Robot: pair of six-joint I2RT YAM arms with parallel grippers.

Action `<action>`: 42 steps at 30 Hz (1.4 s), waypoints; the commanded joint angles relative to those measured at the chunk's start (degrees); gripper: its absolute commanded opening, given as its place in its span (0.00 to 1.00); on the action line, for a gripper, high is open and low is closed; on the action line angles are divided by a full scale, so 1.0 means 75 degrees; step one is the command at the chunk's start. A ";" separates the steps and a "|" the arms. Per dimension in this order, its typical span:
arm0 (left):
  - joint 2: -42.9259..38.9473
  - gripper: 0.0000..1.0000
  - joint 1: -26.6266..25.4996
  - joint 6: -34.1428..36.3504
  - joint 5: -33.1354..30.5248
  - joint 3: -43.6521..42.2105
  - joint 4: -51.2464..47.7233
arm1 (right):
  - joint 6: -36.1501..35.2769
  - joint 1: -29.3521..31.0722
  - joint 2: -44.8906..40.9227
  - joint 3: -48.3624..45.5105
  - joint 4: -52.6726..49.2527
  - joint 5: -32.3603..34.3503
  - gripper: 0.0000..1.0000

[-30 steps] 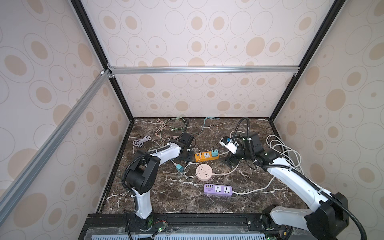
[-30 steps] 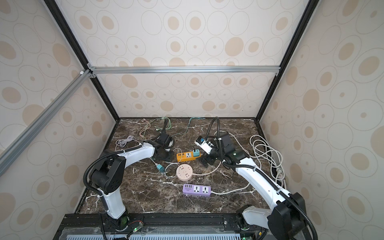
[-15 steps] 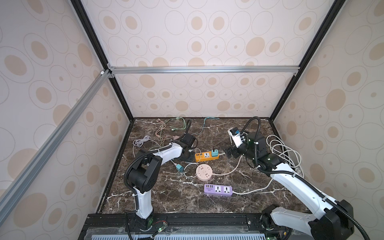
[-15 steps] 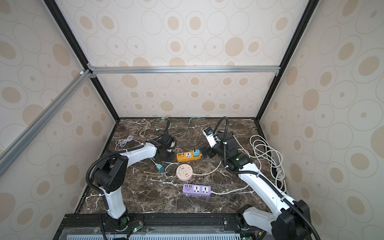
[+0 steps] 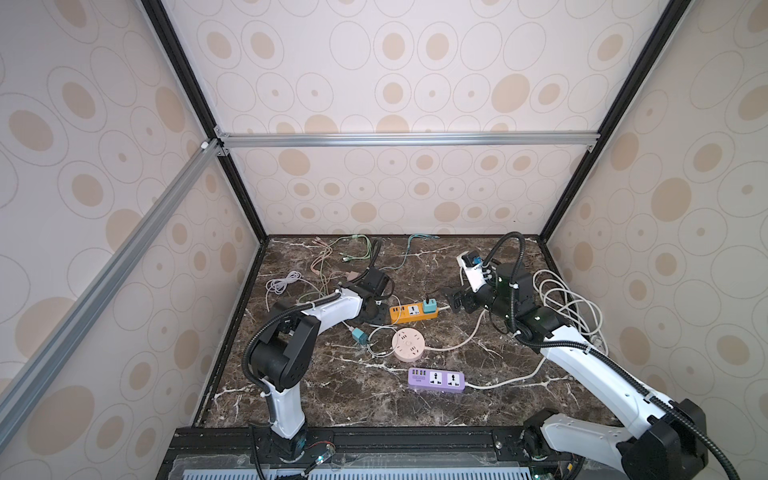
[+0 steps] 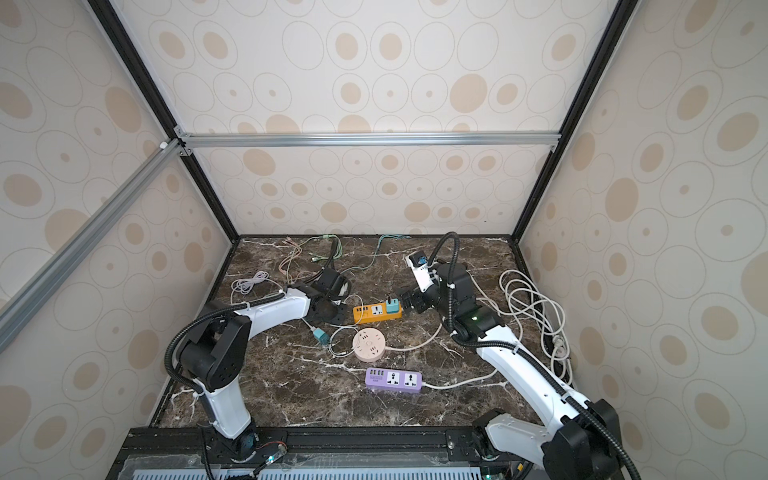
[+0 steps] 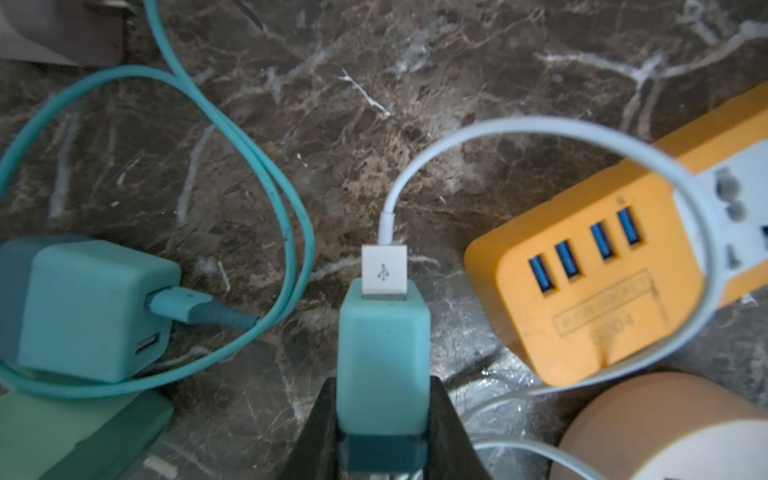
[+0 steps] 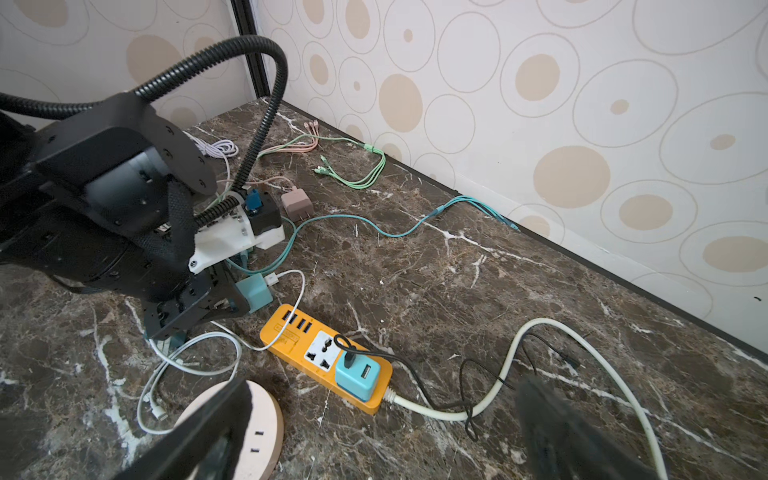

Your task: Insert the plug

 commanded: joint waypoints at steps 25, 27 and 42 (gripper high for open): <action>-0.2146 0.00 0.0201 -0.0371 0.0602 0.2098 0.0644 | 0.0149 0.1116 0.3027 0.0899 0.2522 -0.3885 1.00; -0.2149 0.00 0.0202 -0.0404 0.0596 0.2139 0.0609 | 0.0078 0.1241 0.3281 0.0824 0.3029 -0.3930 1.00; -0.2896 0.00 0.0402 -0.0403 0.0838 0.2125 0.0144 | -0.0431 0.1641 0.4446 0.1319 0.4705 -0.1657 0.09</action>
